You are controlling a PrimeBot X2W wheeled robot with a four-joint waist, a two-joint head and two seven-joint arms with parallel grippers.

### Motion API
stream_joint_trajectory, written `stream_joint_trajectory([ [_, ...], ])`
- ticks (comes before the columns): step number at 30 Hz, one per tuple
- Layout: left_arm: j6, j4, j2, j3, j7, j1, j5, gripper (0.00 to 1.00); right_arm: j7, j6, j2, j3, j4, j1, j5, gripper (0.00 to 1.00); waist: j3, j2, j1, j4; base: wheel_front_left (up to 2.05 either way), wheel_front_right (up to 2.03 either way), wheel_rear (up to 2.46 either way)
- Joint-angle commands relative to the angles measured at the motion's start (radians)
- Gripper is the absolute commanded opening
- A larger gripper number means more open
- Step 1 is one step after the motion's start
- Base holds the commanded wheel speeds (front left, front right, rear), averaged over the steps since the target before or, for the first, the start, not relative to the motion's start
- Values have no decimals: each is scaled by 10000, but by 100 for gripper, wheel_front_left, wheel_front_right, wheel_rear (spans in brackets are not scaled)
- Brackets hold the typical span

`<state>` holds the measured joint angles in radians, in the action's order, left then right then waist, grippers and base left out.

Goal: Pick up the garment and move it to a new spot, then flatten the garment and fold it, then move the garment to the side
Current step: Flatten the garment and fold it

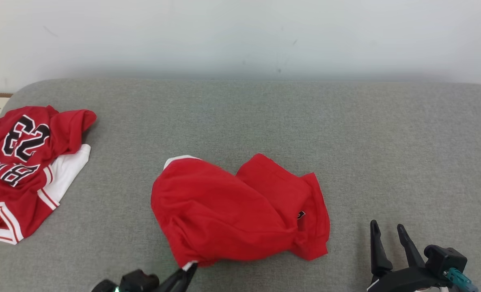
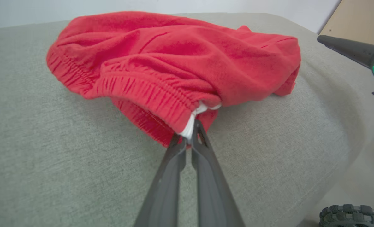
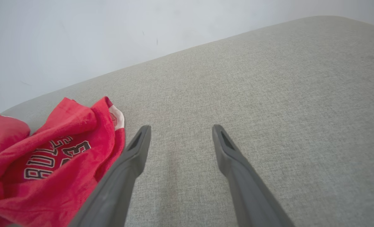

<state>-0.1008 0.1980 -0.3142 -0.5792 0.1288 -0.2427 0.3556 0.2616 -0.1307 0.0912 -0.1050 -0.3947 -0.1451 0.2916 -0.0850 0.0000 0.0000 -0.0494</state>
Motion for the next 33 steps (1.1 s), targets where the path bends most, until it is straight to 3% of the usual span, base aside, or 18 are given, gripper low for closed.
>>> stream_joint_trajectory([
  [1, 45, -26, -60, -39, 32, 319, 104, 0, 47, -1, 44, -11, -16, 145, 72, 100, 36, 0, 0, -78, 0, 0, 0],
  [4, 67, 81, 44, -67, 100, 465, 233, 0, 47, -1, 74, -31, -35, 142, 59, 100, 65, 0, 0, -173, 0, 0, 0],
  [5, 87, 117, 94, -54, 180, 485, 281, 44, 47, -1, 84, -47, -41, 138, 55, 100, 80, 0, 0, -206, 0, 0, 0],
  [6, 141, 156, 130, -37, 262, 488, 281, 100, 47, -1, 95, -55, -41, 131, 58, 100, 95, 0, 0, -233, 0, 0, 0],
  [12, 352, 201, 319, 135, 708, 647, 432, 100, 47, -1, 125, -91, -50, 169, 94, 100, 187, 0, 0, -345, 0, 0, 0],
  [20, 801, -736, 475, 846, 1326, 1108, 442, 100, 47, -1, 136, -71, 39, 241, 69, 100, 228, 0, 0, -568, 0, 0, 0],
  [30, 1972, -1523, 1098, 2675, 1379, 1183, -886, 100, -10, -1, 235, -480, 234, 109, 194, 100, 112, 0, 0, -623, 0, 0, 0],
  [33, 2028, -1557, 1357, 3107, 1381, 1102, -1109, 100, -143, -1, 236, -784, 443, 99, 342, 100, 69, 0, 0, -624, 0, 0, 0],
])
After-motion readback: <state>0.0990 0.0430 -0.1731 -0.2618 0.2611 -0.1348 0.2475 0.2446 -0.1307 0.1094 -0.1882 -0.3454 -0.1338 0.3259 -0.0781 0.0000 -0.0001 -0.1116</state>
